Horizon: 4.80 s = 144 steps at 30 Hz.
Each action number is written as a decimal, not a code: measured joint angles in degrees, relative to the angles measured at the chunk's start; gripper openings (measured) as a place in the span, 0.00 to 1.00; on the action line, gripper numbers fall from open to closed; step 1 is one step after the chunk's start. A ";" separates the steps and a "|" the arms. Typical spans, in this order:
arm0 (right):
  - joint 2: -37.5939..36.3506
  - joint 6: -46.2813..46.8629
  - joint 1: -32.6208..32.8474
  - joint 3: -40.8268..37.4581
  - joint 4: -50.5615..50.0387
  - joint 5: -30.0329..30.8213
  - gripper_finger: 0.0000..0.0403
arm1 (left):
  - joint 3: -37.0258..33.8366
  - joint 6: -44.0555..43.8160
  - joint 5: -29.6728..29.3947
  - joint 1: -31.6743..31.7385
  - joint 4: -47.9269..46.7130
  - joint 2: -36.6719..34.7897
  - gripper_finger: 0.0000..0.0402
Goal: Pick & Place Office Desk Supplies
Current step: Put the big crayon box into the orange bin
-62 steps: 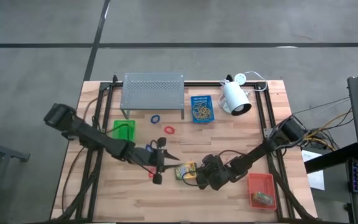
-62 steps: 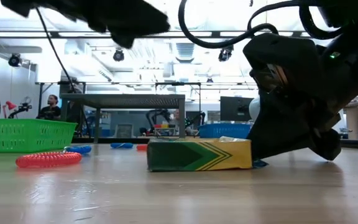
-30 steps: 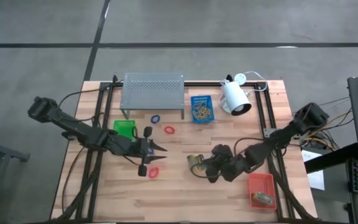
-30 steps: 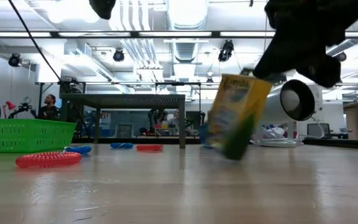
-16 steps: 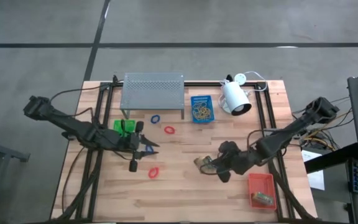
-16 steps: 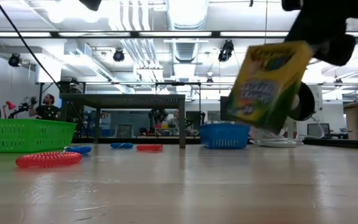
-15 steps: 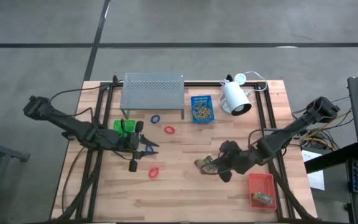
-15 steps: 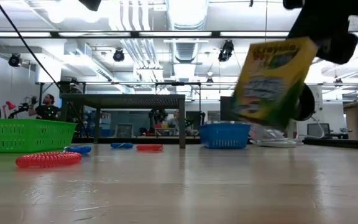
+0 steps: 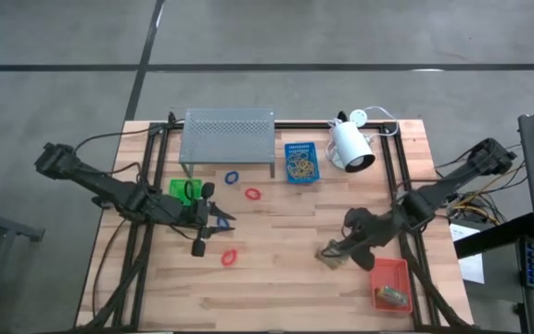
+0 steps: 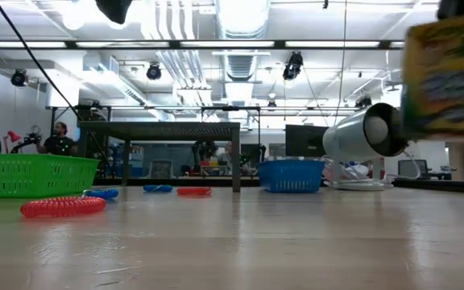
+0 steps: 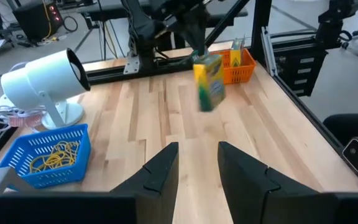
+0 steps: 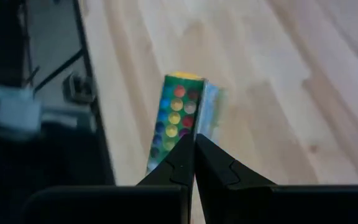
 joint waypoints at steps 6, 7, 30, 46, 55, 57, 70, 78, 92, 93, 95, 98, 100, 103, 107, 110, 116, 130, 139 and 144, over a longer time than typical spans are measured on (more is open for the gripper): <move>-2.73 0.39 0.00 2.75 -8.92 -5.78 0.02 | 0.00 0.00 0.01 0.00 0.03 0.00 0.29; -2.90 0.26 0.00 4.04 -11.27 -5.91 0.02 | 0.00 0.01 0.02 0.00 0.03 0.00 0.29; 6.53 -10.50 5.40 38.99 -54.69 -6.22 0.02 | -0.04 0.20 0.02 0.00 -0.30 0.00 0.29; 10.43 6.19 20.01 38.27 -54.82 -6.28 0.02 | -0.04 0.19 0.02 0.00 -0.50 0.00 0.29; 15.49 8.18 26.58 38.25 -54.80 -6.57 0.02 | -0.04 0.17 0.02 0.00 -0.50 0.00 0.29; 16.39 8.20 27.52 38.23 -54.78 -6.53 0.02 | -0.04 0.17 0.02 0.00 -0.50 0.00 0.29; 17.14 9.21 30.16 31.55 -48.29 -5.84 0.02 | -0.04 -0.02 0.04 0.00 -0.72 0.00 0.29; 15.44 9.04 30.16 24.56 -41.07 -5.87 0.02 | -0.04 0.00 0.03 0.00 -0.94 0.00 0.29; 12.99 9.04 30.16 14.41 -31.50 -6.30 0.02 | -0.04 0.04 0.03 0.00 -2.03 0.00 0.29; 12.95 9.04 30.16 13.76 -31.11 -6.60 0.02 | -0.04 0.05 0.04 0.00 -2.06 0.00 0.29; 12.92 9.15 30.16 12.73 -30.73 -7.66 0.02 | -0.04 0.20 0.02 0.00 -2.07 0.00 0.29; 12.91 9.20 30.16 11.12 -29.13 -8.22 0.02 | -0.04 0.20 0.02 0.00 -2.05 0.00 0.29; 12.90 9.20 30.16 10.17 -27.95 -8.23 0.02 | -0.04 0.20 0.04 0.00 -2.05 0.00 0.29; 12.88 8.93 30.16 9.36 -26.97 -8.63 0.02 | -0.04 0.20 0.04 0.01 -2.05 0.00 0.29; 12.88 9.08 30.16 9.27 -26.93 -8.91 0.02 | -0.04 0.20 0.04 0.00 -2.05 0.00 0.29; 12.90 10.73 30.16 9.27 -26.97 -8.94 0.02 | -0.04 0.19 0.03 0.00 -2.05 0.00 0.29; 12.90 16.65 30.16 9.09 -27.39 -9.03 0.02 | -0.04 0.17 0.04 0.00 -2.05 0.00 0.29; 12.82 16.42 30.16 9.09 -27.28 -9.09 0.02 | -0.04 0.15 0.04 0.00 -2.05 0.00 0.29; 12.82 12.72 30.14 10.12 -26.40 -8.87 0.02 | -0.04 -0.02 0.04 0.00 -2.04 0.00 0.29; 12.82 16.18 30.14 10.14 -27.04 -8.58 0.03 | -0.04 0.00 0.04 0.00 -2.03 0.00 0.29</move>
